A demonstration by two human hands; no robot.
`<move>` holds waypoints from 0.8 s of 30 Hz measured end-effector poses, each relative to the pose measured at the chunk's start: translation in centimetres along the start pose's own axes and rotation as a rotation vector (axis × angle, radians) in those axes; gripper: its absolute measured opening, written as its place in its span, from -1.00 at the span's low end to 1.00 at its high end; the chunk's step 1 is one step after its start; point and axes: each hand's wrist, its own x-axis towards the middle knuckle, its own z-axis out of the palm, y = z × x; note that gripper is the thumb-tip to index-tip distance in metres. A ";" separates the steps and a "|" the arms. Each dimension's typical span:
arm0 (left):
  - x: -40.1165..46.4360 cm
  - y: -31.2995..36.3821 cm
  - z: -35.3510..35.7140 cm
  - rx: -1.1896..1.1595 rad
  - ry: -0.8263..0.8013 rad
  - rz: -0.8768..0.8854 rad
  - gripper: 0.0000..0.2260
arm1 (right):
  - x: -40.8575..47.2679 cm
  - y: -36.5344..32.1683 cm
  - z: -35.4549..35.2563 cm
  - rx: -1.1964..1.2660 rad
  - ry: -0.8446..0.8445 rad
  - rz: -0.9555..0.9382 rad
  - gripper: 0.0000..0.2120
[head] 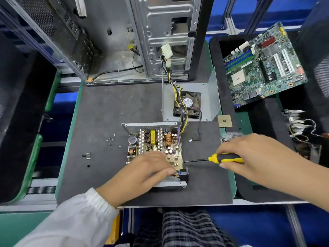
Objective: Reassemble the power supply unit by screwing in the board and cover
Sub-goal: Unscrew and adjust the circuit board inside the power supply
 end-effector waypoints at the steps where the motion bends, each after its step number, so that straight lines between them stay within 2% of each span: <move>1: 0.1 0.0 0.0 -0.026 0.025 -0.032 -0.70 | 0.2 -0.2 -0.1 -0.022 -0.005 -0.009 -0.79; 4: 0.4 0.2 -0.1 -0.083 0.051 -0.087 -0.69 | 0.7 -0.8 -0.5 -0.077 -0.016 -0.040 -0.78; 7: 0.5 0.3 0.1 -0.066 -0.006 -0.059 -0.70 | 1.1 -1.4 -0.7 -0.144 -0.034 -0.081 -0.74; 12: 0.7 0.5 0.5 0.014 -0.108 0.004 -0.59 | 2.0 -2.2 -1.2 -0.182 -0.117 -0.108 -0.80; 15: 0.6 0.3 0.0 0.011 -0.082 0.003 -0.64 | 2.3 -2.5 -1.2 -0.185 -0.147 -0.108 -0.81; 20: 1.2 0.5 -0.4 0.043 -0.068 -0.038 -0.73 | 2.5 -2.0 -1.5 -0.177 -0.105 -0.075 -0.79; 22: 2.4 0.4 -0.8 0.118 -0.201 -0.081 -0.68 | 2.3 -1.5 -1.8 -0.170 -0.079 -0.045 -0.77; 24: 3.7 0.3 -1.1 0.313 -0.378 -0.066 -0.60 | 1.9 -1.0 -2.1 -0.166 -0.062 -0.022 -0.77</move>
